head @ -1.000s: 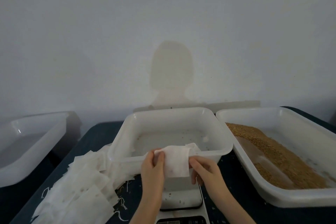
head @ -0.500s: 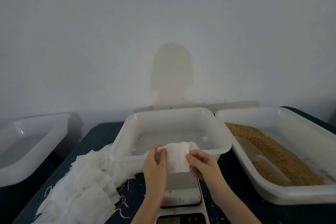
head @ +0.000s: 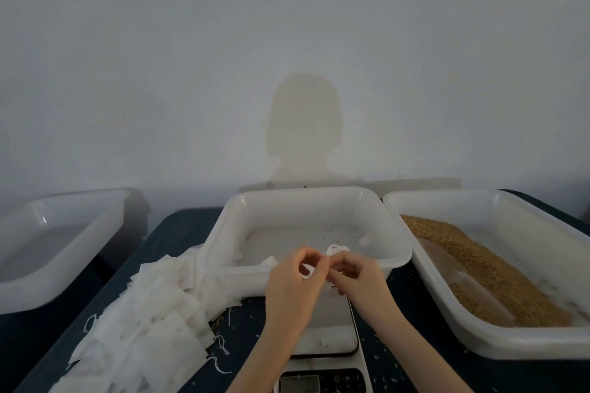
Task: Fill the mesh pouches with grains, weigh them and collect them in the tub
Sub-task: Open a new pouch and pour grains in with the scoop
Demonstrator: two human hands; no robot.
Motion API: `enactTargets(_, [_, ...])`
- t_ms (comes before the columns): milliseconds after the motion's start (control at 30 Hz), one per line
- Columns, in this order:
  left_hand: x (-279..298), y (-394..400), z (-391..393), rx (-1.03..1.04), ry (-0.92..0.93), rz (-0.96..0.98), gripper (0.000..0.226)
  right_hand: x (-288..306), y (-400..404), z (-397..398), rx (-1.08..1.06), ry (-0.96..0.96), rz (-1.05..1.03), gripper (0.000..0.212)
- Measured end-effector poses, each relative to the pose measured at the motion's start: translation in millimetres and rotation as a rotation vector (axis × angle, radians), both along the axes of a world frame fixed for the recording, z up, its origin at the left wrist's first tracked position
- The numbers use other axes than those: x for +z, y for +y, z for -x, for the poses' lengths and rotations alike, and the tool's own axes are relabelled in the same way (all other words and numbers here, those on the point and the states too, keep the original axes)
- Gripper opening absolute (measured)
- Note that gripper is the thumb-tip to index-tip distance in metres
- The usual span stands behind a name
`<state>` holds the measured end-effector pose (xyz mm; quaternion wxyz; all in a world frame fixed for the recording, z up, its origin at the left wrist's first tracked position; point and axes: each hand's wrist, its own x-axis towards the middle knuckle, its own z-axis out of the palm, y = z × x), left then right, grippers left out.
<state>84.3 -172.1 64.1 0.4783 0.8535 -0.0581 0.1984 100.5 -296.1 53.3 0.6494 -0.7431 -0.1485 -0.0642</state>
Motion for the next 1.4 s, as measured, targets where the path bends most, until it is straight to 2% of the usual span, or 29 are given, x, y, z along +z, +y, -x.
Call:
enactTargets(167, [1.2, 6.0, -3.4, 0.0, 0.094, 0.072, 0.011, -4.5, -1.9, -3.1, 0.013, 0.001, 0.051, 0.002])
enactTargets(267, [-2.2, 12.5, -3.9, 0.106, 0.022, -0.037, 0.013, -7.1, -4.4, -2.3, -0.088, 0.011, 0.05, 0.011])
enactTargets(300, [-3.1, 13.4, -3.4, 0.133, -0.007, -0.106, 0.012, -7.7, -4.7, -1.0, -0.144, -0.033, 0.106, 0.016])
enactTargets(433, [-4.0, 9.0, 2.0, 0.225, -0.153, -0.331, 0.008, -3.8, -4.1, 6.0, -0.301, -0.344, 0.598, 0.023])
enactTargets(567, [-2.2, 2.3, 3.9, 0.285, -0.322, -0.403, 0.015, -2.0, -5.1, 5.2, -0.229, -0.33, 0.876, 0.033])
enactTargets(767, [-3.0, -3.5, 3.1, 0.253, -0.398, -0.457, 0.021, 3.6, -8.0, 8.3, -0.252, -0.217, 0.745, 0.018])
enactTargets(900, [-5.0, -4.2, 1.4, 0.223, -0.414, -0.457, 0.021, 8.9, -13.0, 7.1, -0.309, -0.212, 0.873, 0.017])
enactTargets(967, [-7.6, -4.1, -1.5, 0.134, -0.395, -0.415, 0.017, 11.9, -16.7, 6.0, -0.259, -0.194, 0.908, 0.017])
enactTargets(1033, [-9.2, -2.1, -3.4, -0.006, -0.3, -0.327, 0.008, 15.6, -21.1, 4.4, -0.201, -0.16, 0.916, 0.015])
enactTargets(1067, [-10.7, -0.6, -4.1, -0.085, -0.227, -0.293, 0.016, 17.7, -22.8, 3.8, -0.181, -0.14, 0.918, 0.014])
enactTargets(1167, [-15.4, 5.9, -7.1, -0.288, -0.104, -0.352, 0.068, 22.9, -28.1, 2.9, -0.158, -0.087, 0.89, 0.011])
enactTargets(1267, [-21.6, 9.0, -12.5, -0.334, -0.041, -0.468, 0.101, 25.0, -31.0, 5.6, -0.142, -0.077, 0.887, 0.01])
enactTargets(1333, [-25.9, 8.0, -17.8, -0.282, -0.049, -0.515, 0.099, 26.2, -32.6, 8.5, -0.122, -0.092, 0.886, 0.01])
enactTargets(1400, [-26.3, 6.9, -23.5, -0.214, -0.056, -0.562, 0.079, 26.1, -34.9, 10.9, -0.115, -0.131, 0.908, 0.014])
